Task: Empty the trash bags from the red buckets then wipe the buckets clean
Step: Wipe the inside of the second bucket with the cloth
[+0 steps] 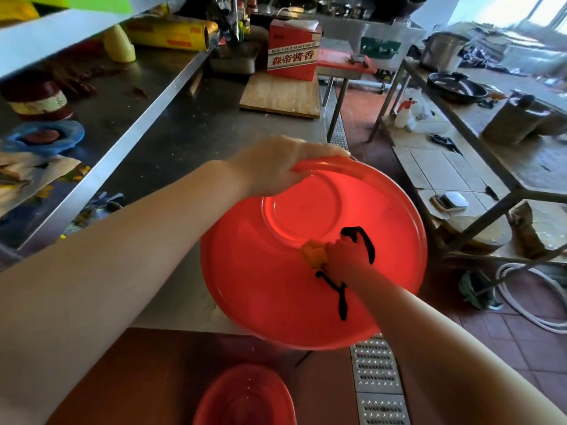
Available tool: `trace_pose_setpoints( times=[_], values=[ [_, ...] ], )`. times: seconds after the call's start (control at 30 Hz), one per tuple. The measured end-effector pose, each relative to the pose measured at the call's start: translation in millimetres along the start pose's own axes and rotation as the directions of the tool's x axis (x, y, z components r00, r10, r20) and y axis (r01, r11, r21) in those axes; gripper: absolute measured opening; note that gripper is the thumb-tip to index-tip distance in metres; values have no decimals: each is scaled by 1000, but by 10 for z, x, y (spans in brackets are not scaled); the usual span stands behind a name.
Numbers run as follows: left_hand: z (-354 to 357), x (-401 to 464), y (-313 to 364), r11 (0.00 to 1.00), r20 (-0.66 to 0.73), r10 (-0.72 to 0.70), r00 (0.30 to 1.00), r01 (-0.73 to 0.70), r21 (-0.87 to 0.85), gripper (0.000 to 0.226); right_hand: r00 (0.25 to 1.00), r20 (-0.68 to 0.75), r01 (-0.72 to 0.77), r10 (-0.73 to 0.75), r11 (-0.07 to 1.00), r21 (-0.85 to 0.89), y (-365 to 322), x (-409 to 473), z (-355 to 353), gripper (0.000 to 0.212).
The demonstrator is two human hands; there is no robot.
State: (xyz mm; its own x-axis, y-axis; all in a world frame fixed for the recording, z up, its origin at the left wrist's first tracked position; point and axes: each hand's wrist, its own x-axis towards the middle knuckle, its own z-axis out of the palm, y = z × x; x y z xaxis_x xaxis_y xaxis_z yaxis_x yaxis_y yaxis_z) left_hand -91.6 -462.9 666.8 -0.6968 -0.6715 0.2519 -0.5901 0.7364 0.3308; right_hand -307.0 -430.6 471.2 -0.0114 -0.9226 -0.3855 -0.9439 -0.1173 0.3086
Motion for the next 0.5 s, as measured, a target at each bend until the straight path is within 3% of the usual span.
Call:
trace_pose_setpoints(
  times=[0.27,0.5],
  values=[
    [-35,-102,-62,999,9,-17,1000,17,-32,52,997,-74,37,-38,999,-21,70,-617,-27,35],
    [-27,-83,-155,999,-12,-33,999,33,-1,54,994,-70,77,-80,996,-42,120,-1161,-165,54]
  ],
)
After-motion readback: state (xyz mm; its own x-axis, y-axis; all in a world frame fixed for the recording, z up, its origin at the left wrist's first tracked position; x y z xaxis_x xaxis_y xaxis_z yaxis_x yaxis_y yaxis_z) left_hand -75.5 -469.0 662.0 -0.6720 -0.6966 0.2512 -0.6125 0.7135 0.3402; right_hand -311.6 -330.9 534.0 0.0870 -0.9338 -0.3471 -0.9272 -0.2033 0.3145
